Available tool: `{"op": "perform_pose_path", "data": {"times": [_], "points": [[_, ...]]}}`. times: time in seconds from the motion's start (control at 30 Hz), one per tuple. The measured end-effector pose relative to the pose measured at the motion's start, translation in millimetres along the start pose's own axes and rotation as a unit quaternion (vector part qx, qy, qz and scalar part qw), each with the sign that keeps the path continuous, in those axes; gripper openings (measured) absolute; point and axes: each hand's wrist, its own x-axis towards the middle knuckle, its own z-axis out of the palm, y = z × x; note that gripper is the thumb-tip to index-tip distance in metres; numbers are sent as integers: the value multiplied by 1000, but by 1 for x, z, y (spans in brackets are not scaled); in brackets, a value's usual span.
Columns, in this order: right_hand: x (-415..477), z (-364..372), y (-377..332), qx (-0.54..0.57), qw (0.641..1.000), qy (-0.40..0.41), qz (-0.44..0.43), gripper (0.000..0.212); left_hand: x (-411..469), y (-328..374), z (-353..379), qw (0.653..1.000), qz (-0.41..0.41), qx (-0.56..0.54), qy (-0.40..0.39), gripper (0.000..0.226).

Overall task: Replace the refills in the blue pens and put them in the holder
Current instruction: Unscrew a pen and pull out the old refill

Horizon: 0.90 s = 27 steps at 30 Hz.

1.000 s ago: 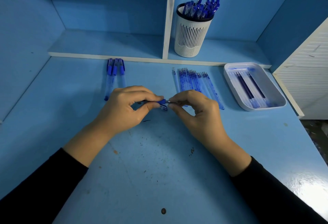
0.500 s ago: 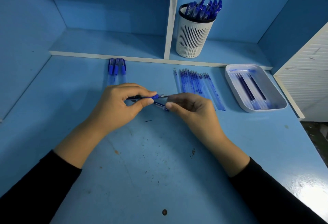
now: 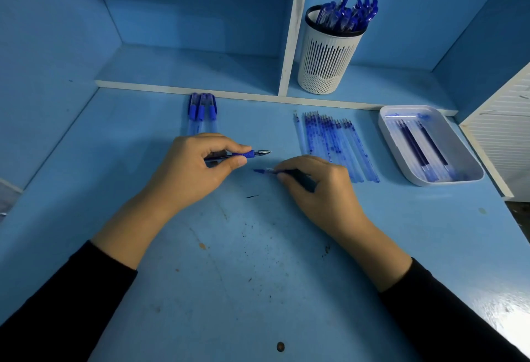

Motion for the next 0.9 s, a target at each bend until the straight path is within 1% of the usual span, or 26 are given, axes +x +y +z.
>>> {"op": "perform_pose_path", "data": {"times": [0.13,0.2,0.3,0.43,0.53,0.67,0.8,0.9], "points": [[-1,-8,0,76,994,28,75,10,0,0,0,1000,11,0,-6,18],[0,-12,1,101,990,36,91,11,0,-1,1,1000,11,-5,-9,18],[0,-14,2,120,987,47,90,12,-1,-1,3,1000,23,0,-19,19],[0,-11,0,106,992,54,49,13,-2,2,8,999,48,1,-21,15],[-2,-8,-1,107,993,42,31,12,-5,5,14,997,76,2,-21,15],[-3,-7,-3,148,987,38,47,12,-7,6,19,994,110,-12,-4,14],[-6,-10,-7,213,973,40,80,11,-5,7,20,991,130,-22,9,14],[-7,-10,-8,232,968,45,81,12,-5,8,22,990,139,-16,11,12]]}}
